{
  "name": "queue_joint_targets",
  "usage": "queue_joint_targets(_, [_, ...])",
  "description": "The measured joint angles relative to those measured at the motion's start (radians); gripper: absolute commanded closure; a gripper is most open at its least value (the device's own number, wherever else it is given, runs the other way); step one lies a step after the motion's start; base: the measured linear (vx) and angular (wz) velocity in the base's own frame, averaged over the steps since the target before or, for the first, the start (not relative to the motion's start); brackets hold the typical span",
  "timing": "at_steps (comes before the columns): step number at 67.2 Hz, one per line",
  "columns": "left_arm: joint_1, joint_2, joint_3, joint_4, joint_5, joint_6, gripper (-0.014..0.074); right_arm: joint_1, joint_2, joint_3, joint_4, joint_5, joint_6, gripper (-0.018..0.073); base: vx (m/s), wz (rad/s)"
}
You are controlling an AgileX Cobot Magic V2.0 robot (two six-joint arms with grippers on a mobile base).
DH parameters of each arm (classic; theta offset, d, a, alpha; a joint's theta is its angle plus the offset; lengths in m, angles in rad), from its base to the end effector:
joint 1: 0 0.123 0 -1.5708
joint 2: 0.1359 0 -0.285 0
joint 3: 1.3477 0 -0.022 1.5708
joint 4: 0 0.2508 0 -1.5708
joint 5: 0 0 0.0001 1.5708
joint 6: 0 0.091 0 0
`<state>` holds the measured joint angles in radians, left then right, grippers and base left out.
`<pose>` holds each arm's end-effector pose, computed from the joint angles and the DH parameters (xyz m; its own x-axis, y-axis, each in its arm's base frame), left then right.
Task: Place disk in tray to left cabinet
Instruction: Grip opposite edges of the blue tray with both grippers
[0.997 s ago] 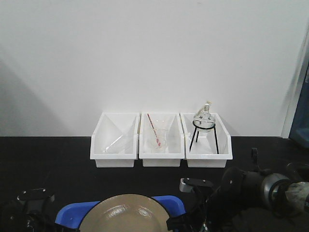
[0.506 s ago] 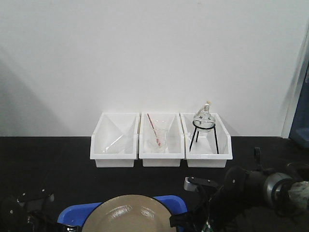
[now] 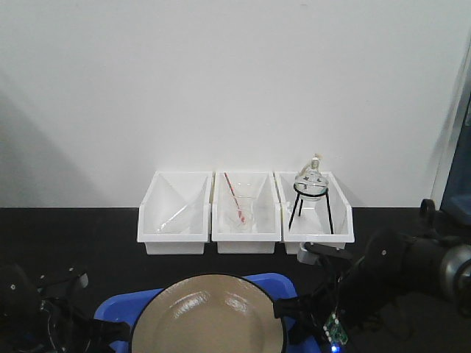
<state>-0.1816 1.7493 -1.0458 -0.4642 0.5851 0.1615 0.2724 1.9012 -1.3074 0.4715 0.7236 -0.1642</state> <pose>0.3317 -0.0838 0.1865 -0.9373 -0.0562 -0.3440 0.0584 0.9476 -0.3141 0.3698 0.1317 0.1951 -0.9438 -0.0662 -0.3239 -0.1842 0.9189 0.3489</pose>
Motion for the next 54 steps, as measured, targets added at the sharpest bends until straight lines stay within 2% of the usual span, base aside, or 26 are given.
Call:
queue_joint_targets(15, [0.001, -0.041, -0.041, -0.014, 0.082, -0.010, 0.0597, -0.002, -0.066, 0.000, -0.037, 0.047, 0.054, 0.0565, 0.00, 0.00])
queue_joint_targets(34, [0.008, -0.078, -0.143, 0.001, 0.252, -0.068, 0.0597, -0.007, -0.144, 0.001, -0.070, 0.122, 0.137, 0.0565, 0.00, 0.00])
queue_joint_targets(54, [0.010, -0.133, -0.223, 0.020, 0.352, -0.140, 0.0597, -0.007, -0.208, -0.025, -0.096, 0.191, 0.207, 0.0564, 0.00, 0.00])
